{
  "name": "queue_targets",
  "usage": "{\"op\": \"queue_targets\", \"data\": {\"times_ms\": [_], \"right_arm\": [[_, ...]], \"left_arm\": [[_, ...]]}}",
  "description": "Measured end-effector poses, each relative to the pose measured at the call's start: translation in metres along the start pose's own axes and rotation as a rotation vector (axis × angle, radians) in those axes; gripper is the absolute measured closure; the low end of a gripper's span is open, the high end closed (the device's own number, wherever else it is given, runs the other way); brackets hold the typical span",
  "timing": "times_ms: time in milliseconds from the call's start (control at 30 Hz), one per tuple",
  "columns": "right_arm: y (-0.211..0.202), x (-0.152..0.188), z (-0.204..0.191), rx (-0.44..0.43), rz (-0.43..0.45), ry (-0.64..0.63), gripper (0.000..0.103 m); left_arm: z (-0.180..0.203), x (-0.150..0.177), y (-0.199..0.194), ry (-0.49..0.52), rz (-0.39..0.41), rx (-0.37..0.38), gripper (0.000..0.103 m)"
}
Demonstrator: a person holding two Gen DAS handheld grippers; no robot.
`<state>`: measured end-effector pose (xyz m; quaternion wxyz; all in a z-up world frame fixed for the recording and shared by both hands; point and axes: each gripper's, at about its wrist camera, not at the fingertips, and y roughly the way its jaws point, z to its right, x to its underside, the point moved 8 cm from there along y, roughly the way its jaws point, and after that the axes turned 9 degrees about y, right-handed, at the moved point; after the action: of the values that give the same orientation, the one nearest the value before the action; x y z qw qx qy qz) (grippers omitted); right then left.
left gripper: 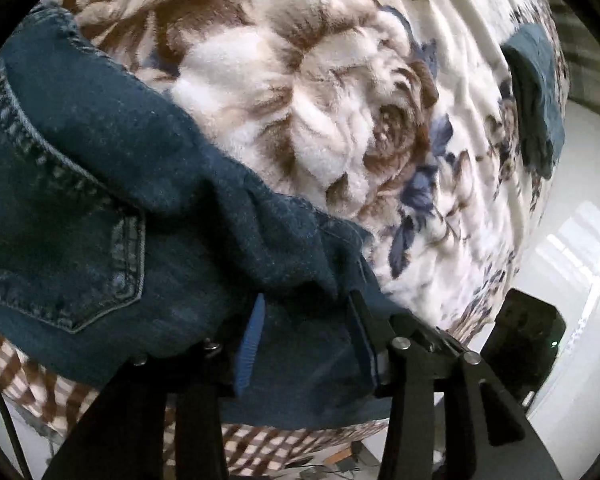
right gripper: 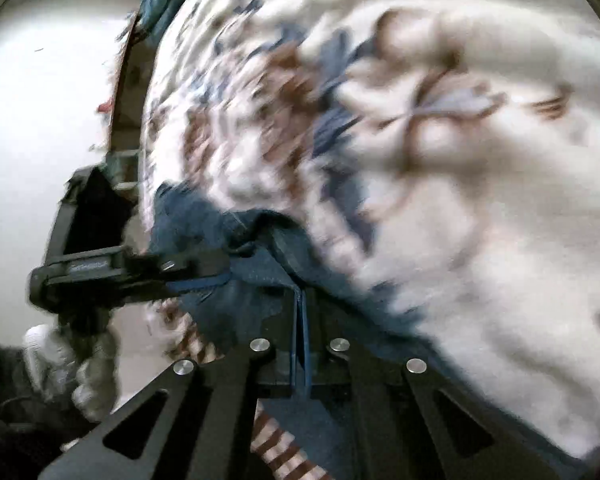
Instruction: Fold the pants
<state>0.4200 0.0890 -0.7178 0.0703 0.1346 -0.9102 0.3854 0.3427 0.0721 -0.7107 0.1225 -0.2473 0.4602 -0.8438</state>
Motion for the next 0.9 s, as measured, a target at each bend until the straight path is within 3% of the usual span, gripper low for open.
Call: {"op": "queue_targets", "data": {"times_ms": [100, 233, 333, 400, 467, 633, 733, 800, 833, 900], "right_arm": [[0.0, -0.005, 0.004, 0.033, 0.023, 0.006, 0.101], [0.008, -0.007, 0.009, 0.064, -0.032, 0.007, 0.1], [-0.013, -0.009, 0.025, 0.07, 0.002, 0.068, 0.086], [-0.042, -0.008, 0.036, 0.134, 0.059, 0.048, 0.059], [-0.059, 0.0, 0.043, 0.181, 0.059, 0.022, 0.056], [-0.073, 0.031, 0.058, 0.258, -0.045, -0.098, 0.056], [-0.049, 0.044, 0.056, 0.305, -0.094, -0.206, 0.058], [-0.036, 0.048, 0.062, 0.37, -0.082, -0.265, 0.085], [-0.033, 0.046, 0.068, 0.403, -0.063, -0.26, 0.088], [-0.039, 0.036, 0.082, 0.375, 0.007, -0.122, 0.091]], "left_arm": [[0.008, -0.004, -0.016, 0.006, 0.032, 0.033, 0.064], [0.012, -0.018, -0.013, 0.058, 0.058, -0.017, 0.056], [0.007, -0.03, 0.004, 0.076, 0.039, -0.064, 0.056], [0.0, -0.034, 0.014, 0.063, 0.025, -0.083, 0.056], [-0.003, -0.037, 0.019, 0.057, 0.022, -0.087, 0.056], [-0.005, -0.035, 0.018, 0.064, 0.03, -0.1, 0.056], [-0.002, -0.037, 0.02, 0.049, 0.025, -0.1, 0.056], [-0.003, -0.039, 0.019, 0.025, 0.024, -0.086, 0.055], [-0.003, -0.04, 0.016, 0.016, 0.028, -0.08, 0.056], [-0.003, -0.04, 0.007, 0.005, 0.054, -0.065, 0.056]]}}
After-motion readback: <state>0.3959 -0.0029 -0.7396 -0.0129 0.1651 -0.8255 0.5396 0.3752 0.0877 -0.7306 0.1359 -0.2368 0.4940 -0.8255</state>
